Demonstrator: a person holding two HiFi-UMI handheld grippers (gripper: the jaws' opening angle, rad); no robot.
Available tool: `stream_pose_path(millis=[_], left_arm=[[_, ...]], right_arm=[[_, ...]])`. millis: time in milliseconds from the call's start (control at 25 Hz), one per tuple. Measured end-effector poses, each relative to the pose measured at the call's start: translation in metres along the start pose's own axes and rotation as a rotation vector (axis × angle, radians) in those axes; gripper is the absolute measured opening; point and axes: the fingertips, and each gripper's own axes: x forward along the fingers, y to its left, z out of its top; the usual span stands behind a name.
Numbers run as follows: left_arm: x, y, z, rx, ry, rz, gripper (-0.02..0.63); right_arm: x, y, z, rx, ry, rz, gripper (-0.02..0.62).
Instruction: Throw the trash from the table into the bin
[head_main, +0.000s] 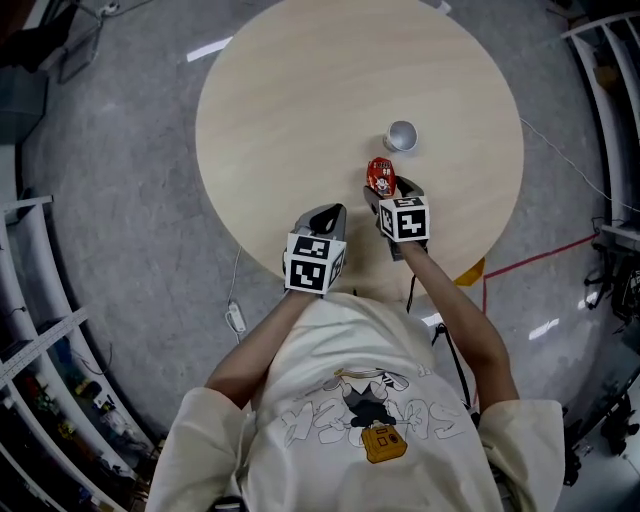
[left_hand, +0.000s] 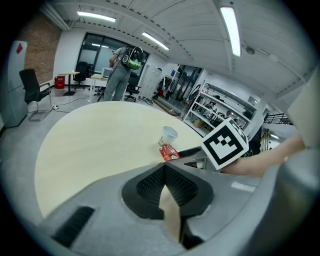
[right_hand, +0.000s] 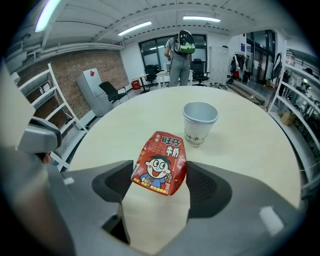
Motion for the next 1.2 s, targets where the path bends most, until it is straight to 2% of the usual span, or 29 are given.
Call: stream_pose_path(millis=[280, 520, 960, 1200], left_arm=[[-0.011, 0.028, -0.021, 0.030, -0.006, -0.027, 0.005], [-0.008, -0.029, -0.023, 0.051, 0.000, -0.059, 0.005], [0.001, -0.080, -0.034, 0.145, 0.035, -0.135, 0.005], [0.009, -0.115, -0.042, 0.177, 0.054, -0.170, 0.005]], right_arm=[[0.003, 0.035, -0.013, 0.020, -0.029, 0.033, 0.339], [-0.052, 0.007, -0.036, 0.045, -0.046, 0.026, 0.339], [-0.097, -0.010, -0.074, 0.187, -0.114, 0.016, 0.337], [-0.122, -0.023, -0.093, 0.223, -0.138, 0.009, 0.337]])
